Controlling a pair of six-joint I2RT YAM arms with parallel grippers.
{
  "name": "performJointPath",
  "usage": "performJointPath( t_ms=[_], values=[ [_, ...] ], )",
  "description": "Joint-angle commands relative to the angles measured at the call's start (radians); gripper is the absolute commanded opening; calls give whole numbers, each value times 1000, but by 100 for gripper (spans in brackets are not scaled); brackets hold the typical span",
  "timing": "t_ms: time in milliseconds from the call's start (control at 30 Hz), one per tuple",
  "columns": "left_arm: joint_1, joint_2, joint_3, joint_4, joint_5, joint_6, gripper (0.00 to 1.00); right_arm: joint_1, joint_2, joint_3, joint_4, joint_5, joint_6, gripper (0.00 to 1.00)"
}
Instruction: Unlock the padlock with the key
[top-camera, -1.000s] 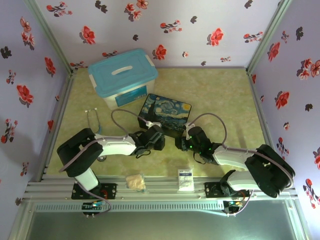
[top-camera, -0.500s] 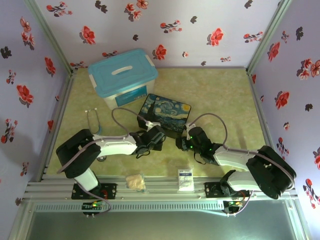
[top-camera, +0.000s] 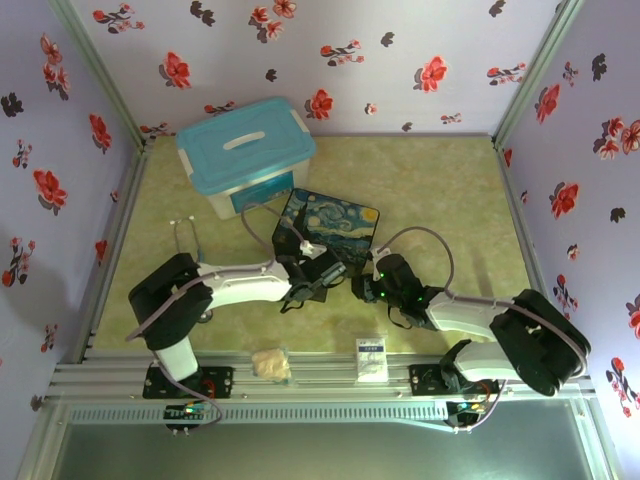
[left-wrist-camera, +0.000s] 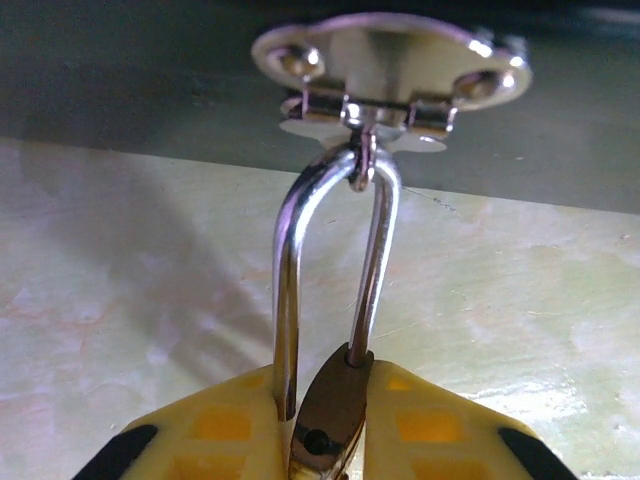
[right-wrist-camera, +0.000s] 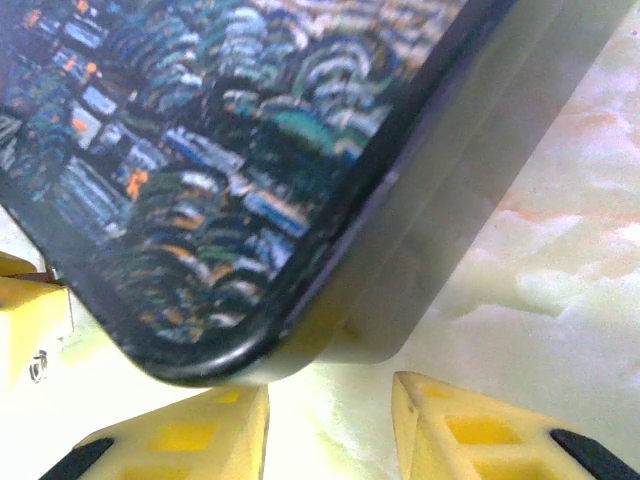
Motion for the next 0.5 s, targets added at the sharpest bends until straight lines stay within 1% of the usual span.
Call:
performJointPath(
  t_ms=[0,100,233,467],
  values=[
    [-13,50,26,-96,-79,-3,8,-8,13,3,5,14,-18,38],
    [-12,61,24,-82,-67,-1,9,-8,19,3,8,12,-17,38],
    [-19,84,39,-124,-76,-7,11,-7,20,3,11,13,-15,37],
    [-37,104,28,-126,-81,-32,13,-8,29,3,15,13,-13,37]
  ],
)
